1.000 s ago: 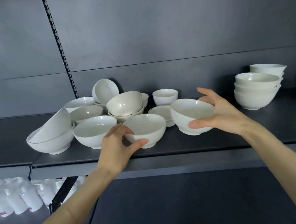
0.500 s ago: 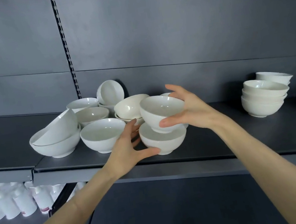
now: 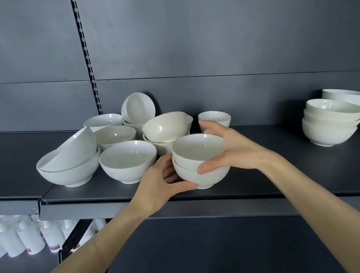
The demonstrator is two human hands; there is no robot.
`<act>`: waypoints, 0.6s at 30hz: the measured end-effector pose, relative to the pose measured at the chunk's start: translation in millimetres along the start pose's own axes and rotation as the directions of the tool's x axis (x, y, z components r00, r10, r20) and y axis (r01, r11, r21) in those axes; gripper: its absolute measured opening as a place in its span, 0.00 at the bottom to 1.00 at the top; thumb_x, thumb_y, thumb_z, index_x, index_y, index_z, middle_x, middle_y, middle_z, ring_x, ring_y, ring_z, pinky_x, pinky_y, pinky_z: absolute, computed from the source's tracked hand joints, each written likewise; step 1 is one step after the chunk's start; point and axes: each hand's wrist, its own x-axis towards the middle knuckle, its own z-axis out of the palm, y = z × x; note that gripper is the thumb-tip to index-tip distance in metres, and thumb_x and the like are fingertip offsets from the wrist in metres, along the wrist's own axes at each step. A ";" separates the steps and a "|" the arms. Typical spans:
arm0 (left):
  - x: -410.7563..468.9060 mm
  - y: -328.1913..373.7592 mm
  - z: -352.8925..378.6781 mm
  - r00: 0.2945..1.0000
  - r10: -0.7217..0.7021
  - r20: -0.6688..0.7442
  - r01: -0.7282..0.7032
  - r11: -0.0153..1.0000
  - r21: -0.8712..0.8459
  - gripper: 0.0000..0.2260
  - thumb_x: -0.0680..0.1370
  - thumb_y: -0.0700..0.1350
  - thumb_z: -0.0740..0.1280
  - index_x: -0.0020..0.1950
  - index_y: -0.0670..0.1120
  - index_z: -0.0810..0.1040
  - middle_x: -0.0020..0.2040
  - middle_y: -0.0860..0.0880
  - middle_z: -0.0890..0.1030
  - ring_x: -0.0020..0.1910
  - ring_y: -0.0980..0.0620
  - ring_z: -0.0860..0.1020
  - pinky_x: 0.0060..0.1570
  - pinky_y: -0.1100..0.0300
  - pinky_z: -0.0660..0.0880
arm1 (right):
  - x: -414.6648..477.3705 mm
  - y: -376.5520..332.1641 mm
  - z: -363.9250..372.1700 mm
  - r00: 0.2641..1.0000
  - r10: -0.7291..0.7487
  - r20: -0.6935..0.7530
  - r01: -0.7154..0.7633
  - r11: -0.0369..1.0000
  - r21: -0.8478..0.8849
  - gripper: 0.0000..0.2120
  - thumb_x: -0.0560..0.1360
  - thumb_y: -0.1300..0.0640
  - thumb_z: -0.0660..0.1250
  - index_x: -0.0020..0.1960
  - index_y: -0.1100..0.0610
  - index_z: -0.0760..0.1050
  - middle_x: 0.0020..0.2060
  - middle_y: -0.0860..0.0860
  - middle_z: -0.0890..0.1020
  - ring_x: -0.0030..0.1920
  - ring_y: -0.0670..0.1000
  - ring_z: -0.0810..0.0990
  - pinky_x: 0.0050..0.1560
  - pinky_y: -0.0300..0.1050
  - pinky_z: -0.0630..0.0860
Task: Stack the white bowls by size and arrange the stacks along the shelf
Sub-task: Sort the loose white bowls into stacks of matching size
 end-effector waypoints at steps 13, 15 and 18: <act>-2.7 1.3 0.7 1.000 0.025 -0.013 -0.024 0.998 0.061 0.30 0.66 0.35 0.78 0.66 0.45 0.74 0.57 0.51 0.82 0.54 0.58 0.81 0.54 0.65 0.77 | -1.3 3.5 -0.6 1.000 -0.019 0.023 0.020 1.000 -0.021 0.61 0.47 0.34 0.79 0.74 0.37 0.54 0.66 0.37 0.68 0.70 0.46 0.66 0.69 0.52 0.67; -6.0 3.1 2.3 0.998 0.038 -0.044 -0.033 0.993 0.113 0.29 0.65 0.38 0.79 0.64 0.45 0.75 0.54 0.52 0.83 0.52 0.58 0.82 0.54 0.65 0.77 | -3.5 7.5 -1.3 1.000 -0.010 0.027 0.010 1.000 0.001 0.64 0.44 0.32 0.79 0.74 0.36 0.52 0.68 0.40 0.68 0.70 0.47 0.66 0.70 0.53 0.67; -14.4 4.6 4.2 0.990 0.081 -0.117 -0.054 0.975 0.218 0.24 0.67 0.40 0.79 0.61 0.45 0.77 0.48 0.55 0.83 0.47 0.61 0.82 0.50 0.70 0.77 | -10.3 15.0 -1.5 1.000 -0.012 0.028 0.010 0.998 0.055 0.65 0.47 0.38 0.82 0.76 0.38 0.49 0.70 0.40 0.67 0.71 0.47 0.65 0.70 0.54 0.67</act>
